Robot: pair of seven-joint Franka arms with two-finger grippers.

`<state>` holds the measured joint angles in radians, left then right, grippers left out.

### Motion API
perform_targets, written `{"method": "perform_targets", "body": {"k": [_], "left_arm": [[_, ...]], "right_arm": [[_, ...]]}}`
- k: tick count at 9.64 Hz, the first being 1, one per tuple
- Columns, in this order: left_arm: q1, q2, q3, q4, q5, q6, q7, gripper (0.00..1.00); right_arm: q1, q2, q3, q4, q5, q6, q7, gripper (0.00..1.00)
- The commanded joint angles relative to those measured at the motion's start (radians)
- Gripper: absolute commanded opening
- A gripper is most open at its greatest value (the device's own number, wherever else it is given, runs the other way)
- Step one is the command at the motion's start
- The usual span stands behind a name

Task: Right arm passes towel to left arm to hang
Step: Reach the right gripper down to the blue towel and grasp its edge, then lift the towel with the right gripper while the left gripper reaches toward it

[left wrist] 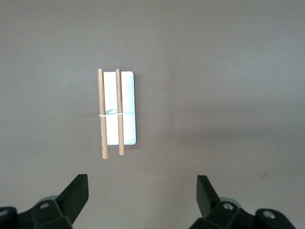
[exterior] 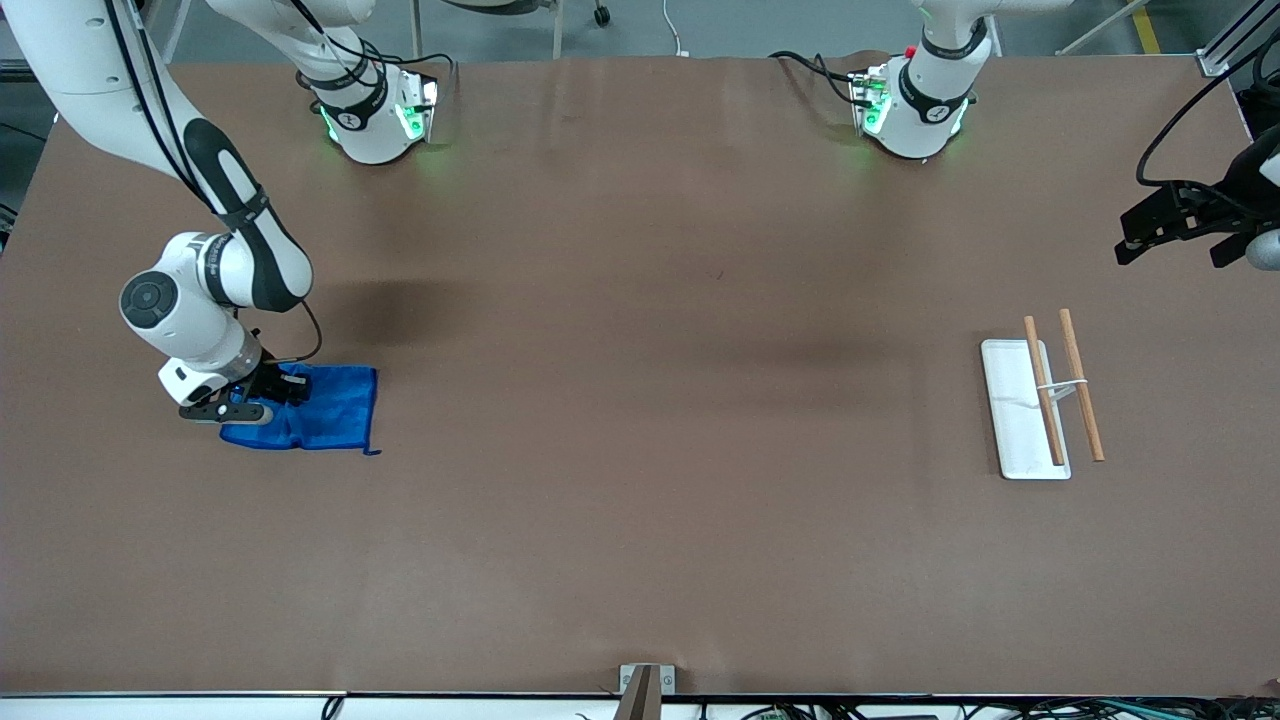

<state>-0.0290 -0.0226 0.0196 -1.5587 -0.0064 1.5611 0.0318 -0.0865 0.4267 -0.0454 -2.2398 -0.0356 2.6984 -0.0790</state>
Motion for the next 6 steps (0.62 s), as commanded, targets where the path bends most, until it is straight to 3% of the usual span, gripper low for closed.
{"method": "perform_targets", "body": {"k": [1,2,3,6], "left_arm": [[-0.002,0.010,0.000,-0.032,0.019,0.011,-0.009,1.00],[-0.003,0.009,0.000,-0.032,0.019,0.001,0.002,1.00],[-0.003,0.007,0.000,-0.034,0.020,-0.009,0.013,1.00],[-0.003,0.010,-0.007,-0.032,0.007,-0.030,0.037,0.99]], "right_arm": [[0.022,-0.075,0.012,0.119,-0.003,-0.340,0.034,0.00],[0.036,-0.089,0.012,0.235,-0.003,-0.533,0.039,0.00],[0.048,-0.091,0.013,0.317,0.002,-0.643,0.041,0.00],[0.088,-0.150,0.041,0.371,0.023,-0.732,0.061,0.00]]}}
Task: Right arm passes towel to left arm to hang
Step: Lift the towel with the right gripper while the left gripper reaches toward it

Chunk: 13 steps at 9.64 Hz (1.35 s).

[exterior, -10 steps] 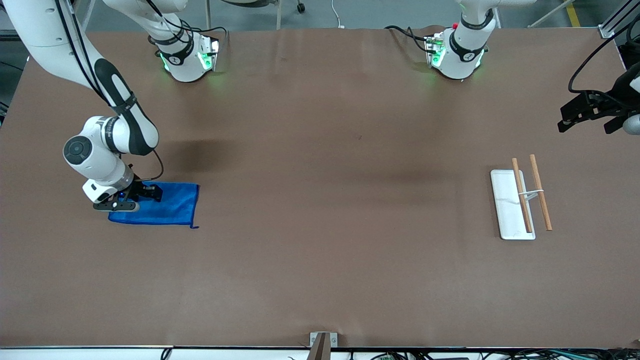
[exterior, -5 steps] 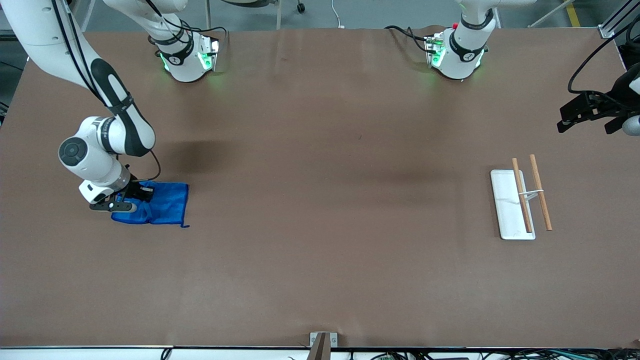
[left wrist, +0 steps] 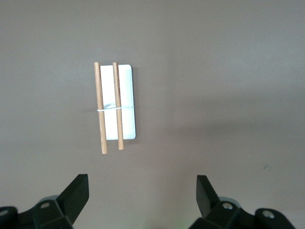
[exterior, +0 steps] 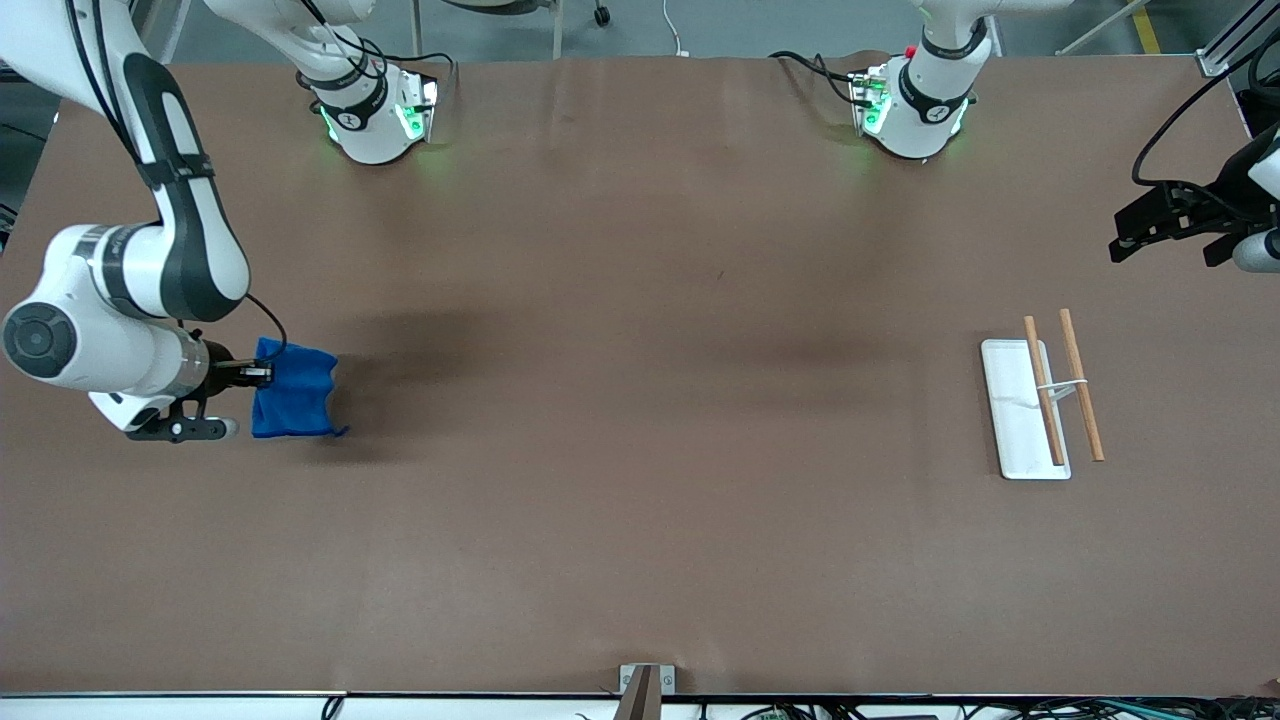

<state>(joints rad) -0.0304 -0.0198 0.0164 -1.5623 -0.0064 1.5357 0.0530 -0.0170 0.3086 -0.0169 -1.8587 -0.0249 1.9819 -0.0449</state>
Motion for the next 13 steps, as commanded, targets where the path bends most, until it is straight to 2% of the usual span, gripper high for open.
{"method": "perform_targets", "body": {"k": [1,4,6,8,9,10,11,13], "left_arm": [[-0.006,0.009,-0.006,-0.030,0.002,-0.006,0.018,1.00],[0.007,0.014,0.003,-0.045,-0.180,-0.015,0.021,1.00],[0.059,0.014,0.004,-0.088,-0.390,-0.022,0.095,1.00],[0.079,0.018,0.007,-0.155,-0.562,-0.054,0.146,1.00],[0.063,0.038,0.038,-0.194,-0.657,-0.063,0.160,1.00],[0.005,0.052,0.100,-0.231,-0.747,-0.065,0.189,1.00],[-0.008,0.090,0.115,-0.254,-0.839,-0.066,0.224,1.00],[-0.009,0.185,0.116,-0.254,-1.028,-0.124,0.240,1.00]], "right_arm": [[0.032,-0.055,0.017,-0.013,0.079,-0.034,0.027,0.00],[0.090,-0.059,0.052,-0.016,0.446,-0.034,0.016,0.00],[0.117,-0.057,0.125,-0.017,0.679,0.032,0.016,0.00],[0.127,-0.056,0.230,-0.016,0.901,0.105,0.016,0.00],[0.134,-0.054,0.292,-0.014,1.031,0.173,0.016,0.00],[0.146,-0.054,0.354,-0.005,1.157,0.252,0.014,0.00],[0.163,-0.051,0.408,0.013,1.271,0.341,0.013,0.00],[0.212,-0.007,0.477,0.102,1.431,0.428,0.014,0.00]]}}
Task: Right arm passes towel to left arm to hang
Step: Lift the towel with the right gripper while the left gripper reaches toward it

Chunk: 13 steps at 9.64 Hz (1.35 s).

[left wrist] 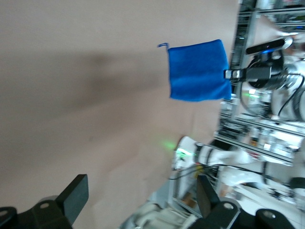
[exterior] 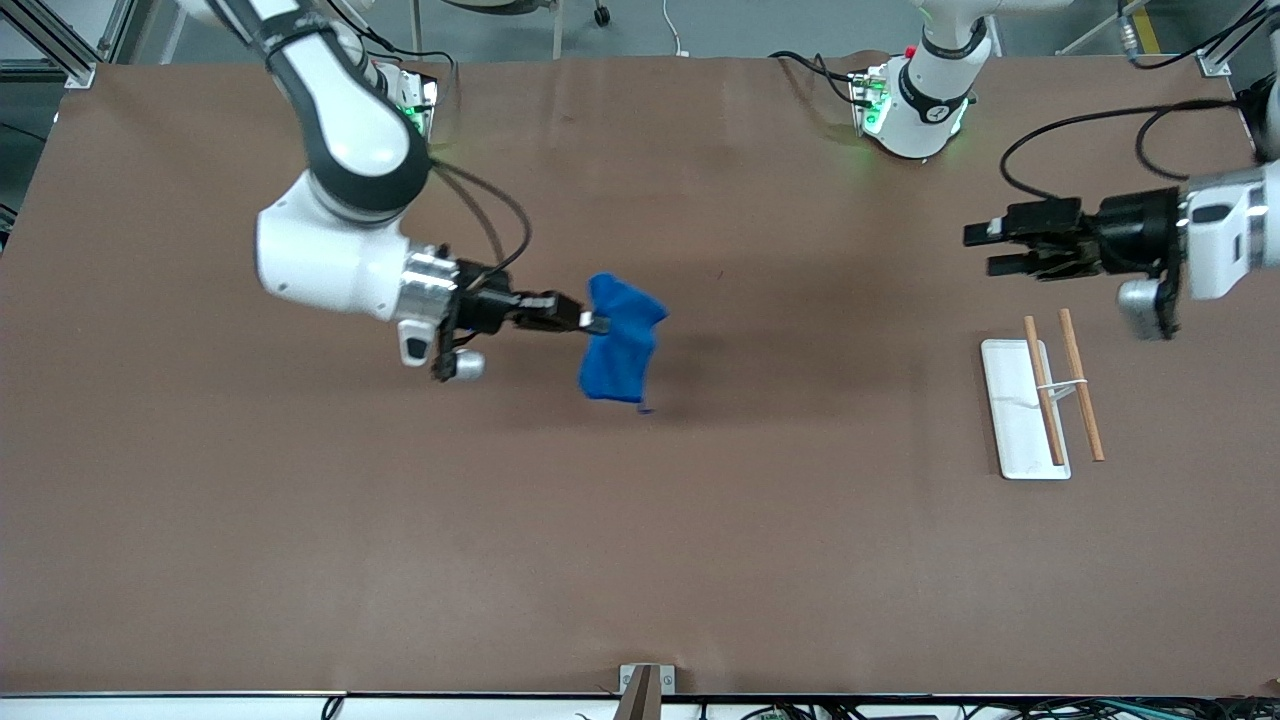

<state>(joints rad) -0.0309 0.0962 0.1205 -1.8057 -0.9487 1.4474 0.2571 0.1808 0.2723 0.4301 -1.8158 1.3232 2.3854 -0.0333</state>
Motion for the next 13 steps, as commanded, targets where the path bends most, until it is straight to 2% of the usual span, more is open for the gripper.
{"method": "perform_targets", "body": {"k": [1,2,3,5,6,7,8,10,13], "left_arm": [[-0.006,0.106,0.010,-0.035,-0.187,-0.065,0.071,1.00],[-0.009,0.106,0.011,-0.087,-0.256,-0.080,0.097,1.00],[-0.009,0.088,0.010,-0.140,-0.268,-0.081,0.134,0.99],[-0.006,0.016,0.007,-0.283,-0.317,-0.082,0.217,1.00],[-0.006,-0.021,0.007,-0.355,-0.388,-0.081,0.265,1.00],[-0.012,-0.026,0.004,-0.380,-0.478,-0.055,0.269,1.00],[-0.026,-0.032,-0.021,-0.392,-0.520,-0.024,0.269,1.00],[-0.027,-0.030,-0.103,-0.405,-0.613,0.060,0.272,1.00],[-0.029,-0.026,-0.211,-0.405,-0.722,0.187,0.275,1.00]], "right_arm": [[0.040,0.048,0.036,0.113,0.158,0.024,0.003,0.00],[0.075,0.054,0.036,0.163,0.265,0.028,0.001,0.00],[0.092,0.061,0.036,0.200,0.333,0.029,0.000,0.00],[0.127,0.064,0.036,0.249,0.439,0.031,0.000,0.00],[0.147,0.079,0.036,0.275,0.473,0.066,0.000,0.00],[0.184,0.097,0.042,0.314,0.493,0.130,0.000,0.00],[0.210,0.123,0.042,0.352,0.493,0.170,0.000,0.00],[0.261,0.174,0.042,0.398,0.487,0.248,-0.031,0.00],[0.263,0.185,0.042,0.400,0.492,0.250,-0.060,0.00]]}}
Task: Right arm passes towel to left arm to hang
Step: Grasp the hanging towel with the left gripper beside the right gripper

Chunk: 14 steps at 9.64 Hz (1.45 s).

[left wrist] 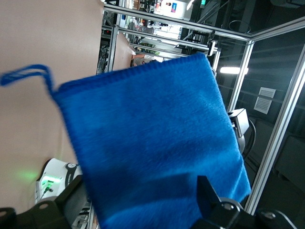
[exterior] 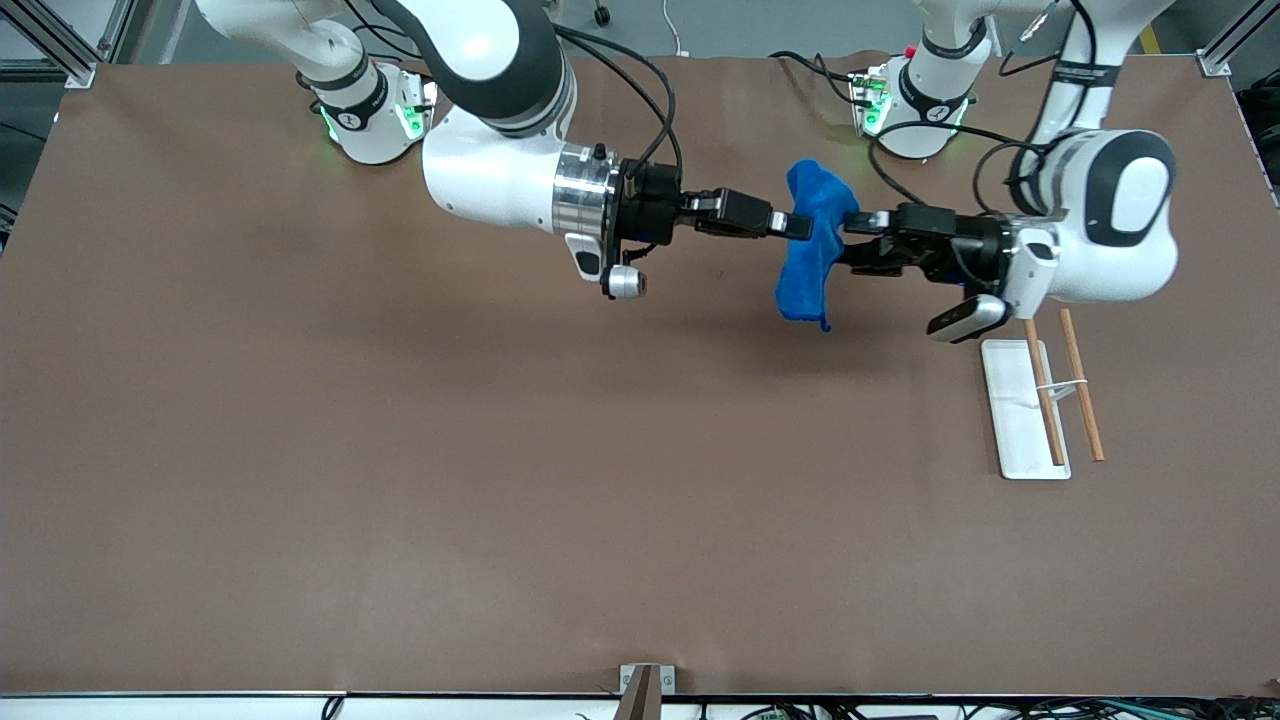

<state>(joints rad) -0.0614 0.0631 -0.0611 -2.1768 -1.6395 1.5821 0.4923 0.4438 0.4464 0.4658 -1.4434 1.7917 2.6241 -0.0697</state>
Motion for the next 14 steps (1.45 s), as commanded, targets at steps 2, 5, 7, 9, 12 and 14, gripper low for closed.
{"method": "perform_targets", "body": {"k": [2,5,7,9,12,14], "left_arm": [[0.005,0.026,-0.045,-0.034,-0.057,0.088,0.078,0.99],[0.021,0.038,-0.033,-0.024,-0.056,0.093,0.126,0.68],[0.032,0.034,-0.032,-0.020,-0.048,0.128,0.147,0.11],[0.037,0.032,-0.031,-0.020,-0.014,0.128,0.152,0.00],[0.038,0.034,-0.006,-0.006,0.033,0.128,0.154,0.00],[0.037,0.037,0.006,0.018,0.070,0.128,0.135,0.00]], "right_arm": [[0.001,0.011,0.007,0.028,0.021,0.013,-0.024,0.00],[0.003,0.011,0.007,0.028,0.021,0.025,-0.025,0.00],[0.004,0.011,0.007,0.028,0.021,0.025,-0.025,0.00],[0.004,0.011,0.007,0.028,0.021,0.025,-0.025,0.00],[0.004,0.011,0.007,0.028,0.021,0.025,-0.025,0.00],[0.003,0.011,0.007,0.028,0.021,0.025,-0.025,0.00]]}}
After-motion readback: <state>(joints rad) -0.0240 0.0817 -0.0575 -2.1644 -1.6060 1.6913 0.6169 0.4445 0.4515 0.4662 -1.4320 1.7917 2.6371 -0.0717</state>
